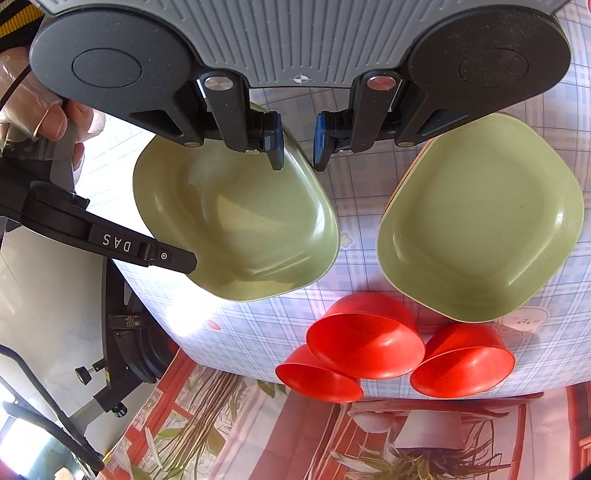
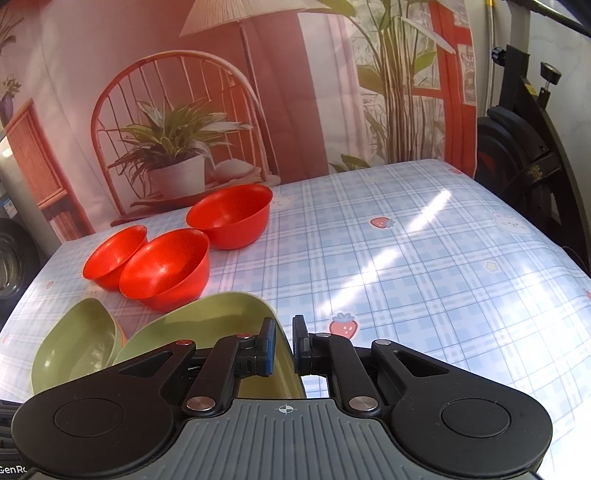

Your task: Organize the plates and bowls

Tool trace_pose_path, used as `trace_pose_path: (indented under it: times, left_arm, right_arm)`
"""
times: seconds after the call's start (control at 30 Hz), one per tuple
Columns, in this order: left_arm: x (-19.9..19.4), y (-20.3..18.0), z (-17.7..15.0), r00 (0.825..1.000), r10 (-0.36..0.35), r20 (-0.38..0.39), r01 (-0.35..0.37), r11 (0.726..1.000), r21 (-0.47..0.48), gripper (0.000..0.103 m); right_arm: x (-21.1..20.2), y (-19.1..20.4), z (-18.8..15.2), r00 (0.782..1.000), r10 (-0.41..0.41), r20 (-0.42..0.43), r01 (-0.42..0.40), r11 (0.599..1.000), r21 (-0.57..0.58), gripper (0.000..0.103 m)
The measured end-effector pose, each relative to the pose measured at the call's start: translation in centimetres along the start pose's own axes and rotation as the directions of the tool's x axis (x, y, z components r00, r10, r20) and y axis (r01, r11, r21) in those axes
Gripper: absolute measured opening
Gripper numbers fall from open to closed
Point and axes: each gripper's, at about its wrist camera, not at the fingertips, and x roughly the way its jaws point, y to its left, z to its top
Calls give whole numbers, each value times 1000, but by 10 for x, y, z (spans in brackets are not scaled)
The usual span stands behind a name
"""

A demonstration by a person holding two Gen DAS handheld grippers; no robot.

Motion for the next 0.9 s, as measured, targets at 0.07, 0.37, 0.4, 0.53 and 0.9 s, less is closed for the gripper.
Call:
trace_pose_path:
  times: [0.07,0.37,0.4,0.53,0.9]
  left_arm:
    - [-5,3,-1,1000,-10,9,10,1000,-12,17]
    - [-30,20,-3,998,-26,55,29,998,-53,17]
    - [-33,24,-4,998,-28,61,32,998,-62,17]
    - [-43,39,-3,996,-21,84,29,995,-91,17]
    - [-68,83,10,992,7,123,7,994,-112,17]
  right_arm:
    - [-4,4,2,1000,5,4,-5,1000,-6,9]
    - [-18,33,10,1000,24,8,-23,999,-46,9]
    - [-18,36,10,1000,28,5,-28,999,-47,9]
    - [-18,52,9,999,49,-11,-50,997,-55,9]
    - [-9,103,8,992,104,-65,-110,988,-105,9]
